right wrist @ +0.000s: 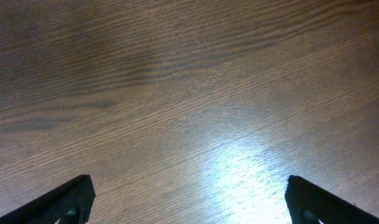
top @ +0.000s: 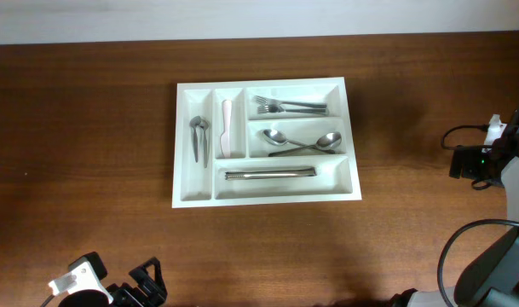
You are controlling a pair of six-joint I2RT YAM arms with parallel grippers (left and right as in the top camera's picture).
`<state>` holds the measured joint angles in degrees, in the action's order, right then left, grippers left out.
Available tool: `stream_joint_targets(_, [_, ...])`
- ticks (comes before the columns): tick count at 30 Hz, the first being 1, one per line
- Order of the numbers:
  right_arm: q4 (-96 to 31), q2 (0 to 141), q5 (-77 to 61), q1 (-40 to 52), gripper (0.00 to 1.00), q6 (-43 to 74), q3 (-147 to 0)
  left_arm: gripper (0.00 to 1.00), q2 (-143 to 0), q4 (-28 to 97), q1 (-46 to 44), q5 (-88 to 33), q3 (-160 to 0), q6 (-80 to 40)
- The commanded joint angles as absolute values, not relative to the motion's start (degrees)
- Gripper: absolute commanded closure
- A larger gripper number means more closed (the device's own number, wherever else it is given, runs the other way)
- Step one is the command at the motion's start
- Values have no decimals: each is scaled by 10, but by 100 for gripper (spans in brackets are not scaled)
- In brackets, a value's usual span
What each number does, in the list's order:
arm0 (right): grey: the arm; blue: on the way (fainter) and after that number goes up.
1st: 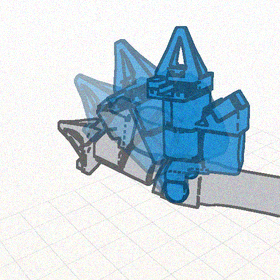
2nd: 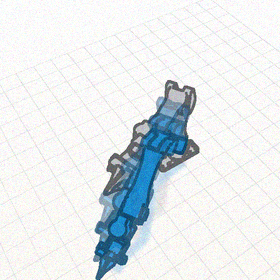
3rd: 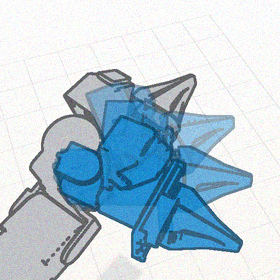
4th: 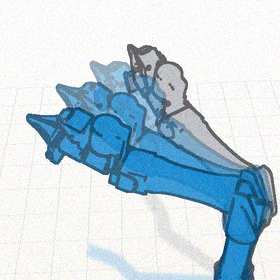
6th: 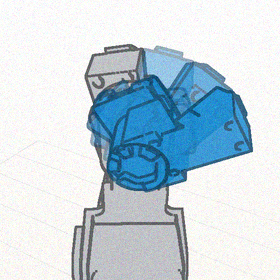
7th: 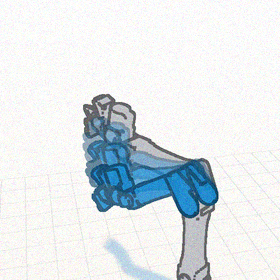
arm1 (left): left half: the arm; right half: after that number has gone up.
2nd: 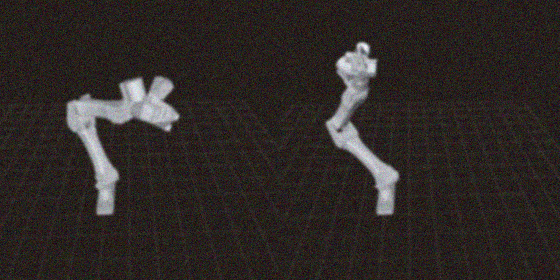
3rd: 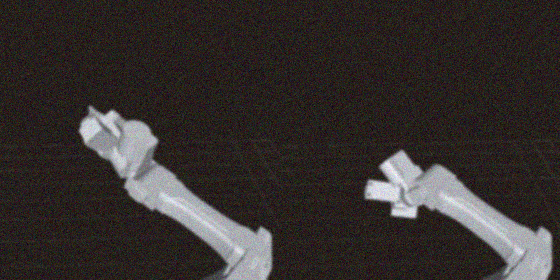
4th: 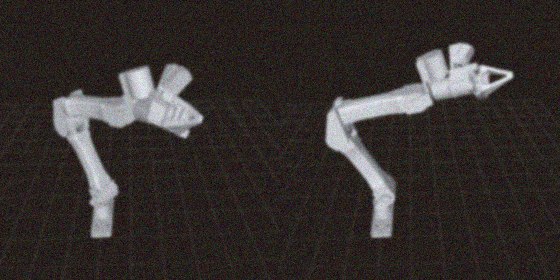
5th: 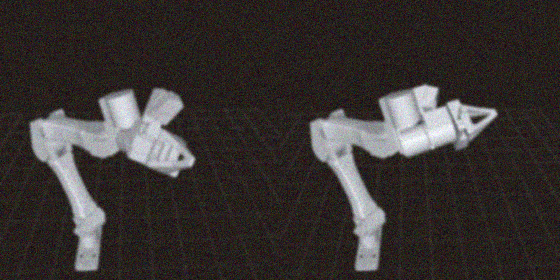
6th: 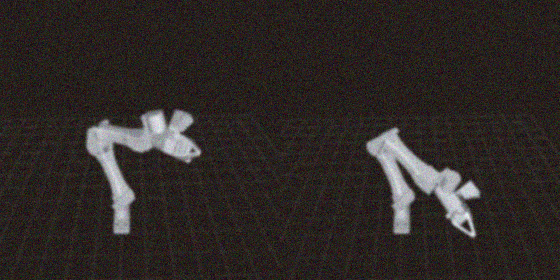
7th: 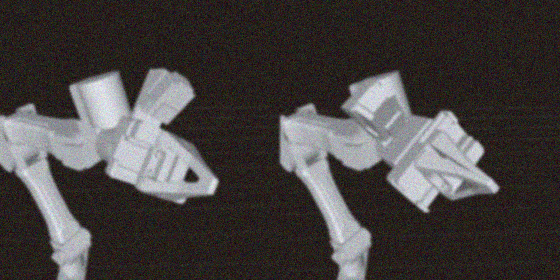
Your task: Pack container
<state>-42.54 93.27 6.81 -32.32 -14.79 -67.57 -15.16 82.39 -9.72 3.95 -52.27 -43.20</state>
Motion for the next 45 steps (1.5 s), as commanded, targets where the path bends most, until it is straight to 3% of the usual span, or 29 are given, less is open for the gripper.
stream_joint_targets(1, [-424, 932, 73, -323, 1, -141, -674, 1, -148, 803, -96, 81, -521, -438])
stream_joint_targets(9, [-424, 932, 73, -323, 1, -141, -674, 1, -148, 624, -96, 84, -463, -221])
stream_joint_targets(16, [-424, 932, 73, -323, 1, -141, -674, 1, -142, 460, -96, 82, -329, -114])
stream_joint_targets(22, [-424, 932, 73, -323, 1, -141, -674, 1, -70, 336, -90, -5, -242, 89])
stream_joint_targets(33, [-424, 932, 73, -323, 1, -141, -674, 1, -3, 319, 18, -39, -176, 105])
stream_joint_targets(37, [-424, 932, 73, -323, 1, -141, -674, 1, -3, 254, 24, -70, -139, 147])
stream_joint_targets(45, [-424, 932, 73, -323, 1, -141, -674, 1, -3, 126, 24, -96, -40, 118])
